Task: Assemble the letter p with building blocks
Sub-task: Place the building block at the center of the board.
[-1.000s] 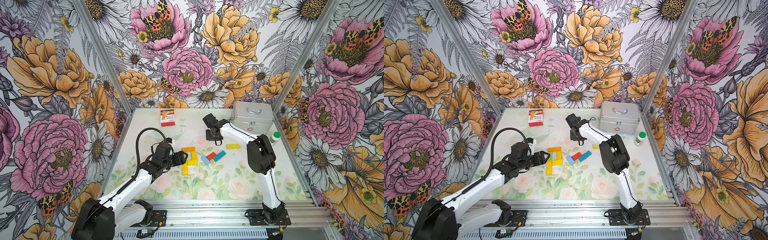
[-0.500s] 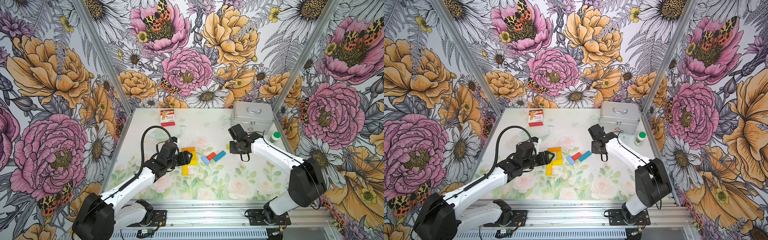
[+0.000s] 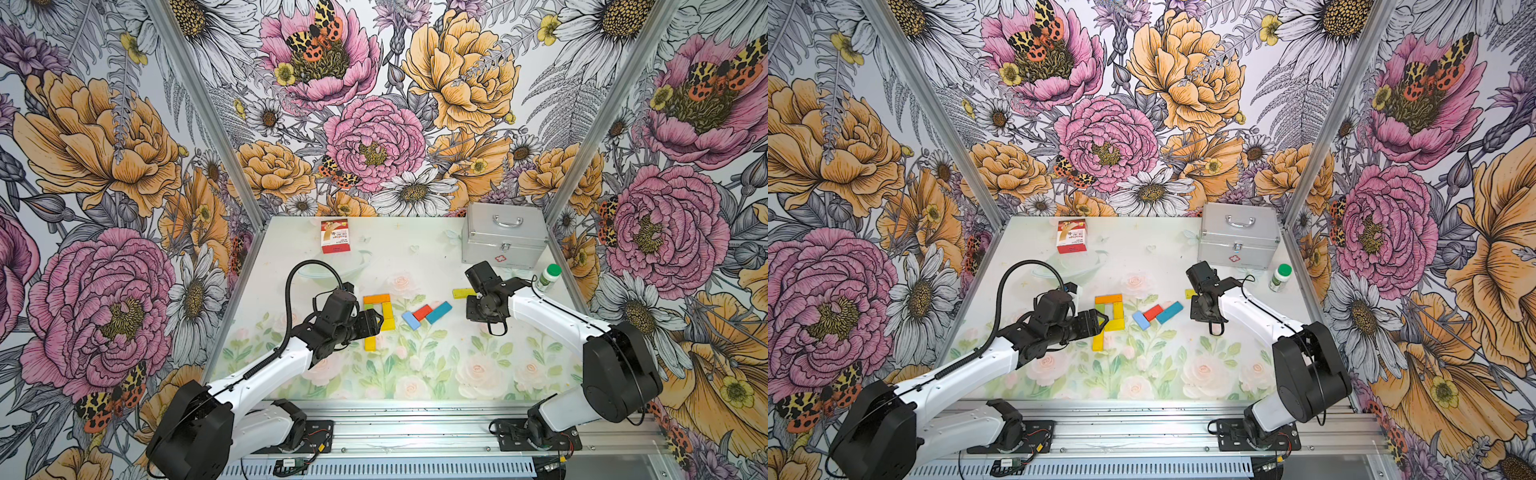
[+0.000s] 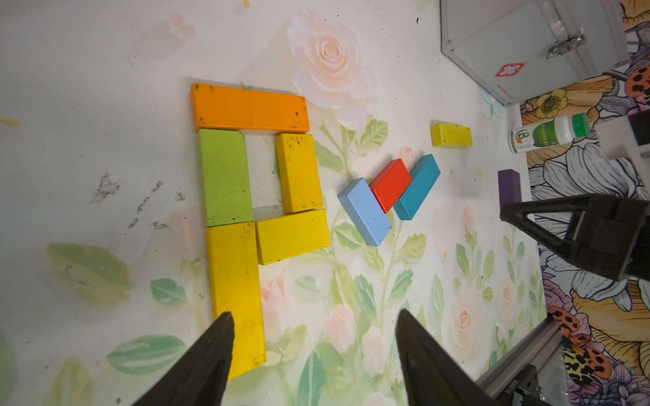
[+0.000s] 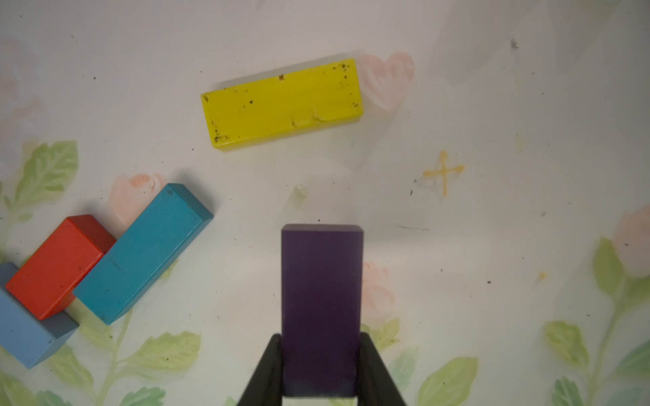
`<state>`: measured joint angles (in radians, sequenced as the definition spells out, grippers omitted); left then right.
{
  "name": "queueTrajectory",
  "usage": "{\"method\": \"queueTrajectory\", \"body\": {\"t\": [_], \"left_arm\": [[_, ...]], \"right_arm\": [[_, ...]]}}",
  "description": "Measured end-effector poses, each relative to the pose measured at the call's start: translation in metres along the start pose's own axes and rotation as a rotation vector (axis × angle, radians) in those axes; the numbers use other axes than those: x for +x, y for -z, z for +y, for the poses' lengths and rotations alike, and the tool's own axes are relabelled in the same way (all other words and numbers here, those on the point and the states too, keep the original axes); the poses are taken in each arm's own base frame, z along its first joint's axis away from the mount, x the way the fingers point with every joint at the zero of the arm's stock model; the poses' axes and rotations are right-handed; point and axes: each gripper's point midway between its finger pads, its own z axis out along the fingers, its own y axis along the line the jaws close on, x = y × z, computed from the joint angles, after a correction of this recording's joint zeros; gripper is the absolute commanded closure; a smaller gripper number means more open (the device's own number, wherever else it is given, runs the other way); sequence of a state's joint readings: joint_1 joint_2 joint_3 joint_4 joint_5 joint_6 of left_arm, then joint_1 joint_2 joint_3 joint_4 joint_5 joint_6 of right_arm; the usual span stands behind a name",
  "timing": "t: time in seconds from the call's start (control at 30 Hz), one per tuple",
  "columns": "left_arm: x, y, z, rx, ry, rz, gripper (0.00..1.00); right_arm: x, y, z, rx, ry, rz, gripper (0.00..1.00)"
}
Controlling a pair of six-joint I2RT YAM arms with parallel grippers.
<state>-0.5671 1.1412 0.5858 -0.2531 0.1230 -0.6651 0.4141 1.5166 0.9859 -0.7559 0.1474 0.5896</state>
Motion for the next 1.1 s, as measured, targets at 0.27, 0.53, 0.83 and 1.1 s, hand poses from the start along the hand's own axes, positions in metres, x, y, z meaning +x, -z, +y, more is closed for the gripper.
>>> {"method": "queueTrajectory", "body": {"t": [0.27,0.53,0.83,1.1], "left_arm": [[0.000,-0.002,-0.004,0.008,-0.005,0.001,0.27],[0.004,-0.015,-0.017,0.009,-0.036,0.042,0.27],[0.005,-0.019,-0.017,0.004,-0.038,0.051,0.27],[0.000,-0.025,-0.033,0.020,-0.064,0.058,0.27]], "right_arm": [[0.007,-0.027,-0.003,0.020,0.012,0.055,1.00],[0.011,-0.045,-0.011,0.044,0.015,0.104,1.00],[-0.006,-0.053,-0.013,0.025,0.015,0.110,0.89],[-0.018,-0.055,-0.014,-0.004,0.044,0.115,0.64]]}}
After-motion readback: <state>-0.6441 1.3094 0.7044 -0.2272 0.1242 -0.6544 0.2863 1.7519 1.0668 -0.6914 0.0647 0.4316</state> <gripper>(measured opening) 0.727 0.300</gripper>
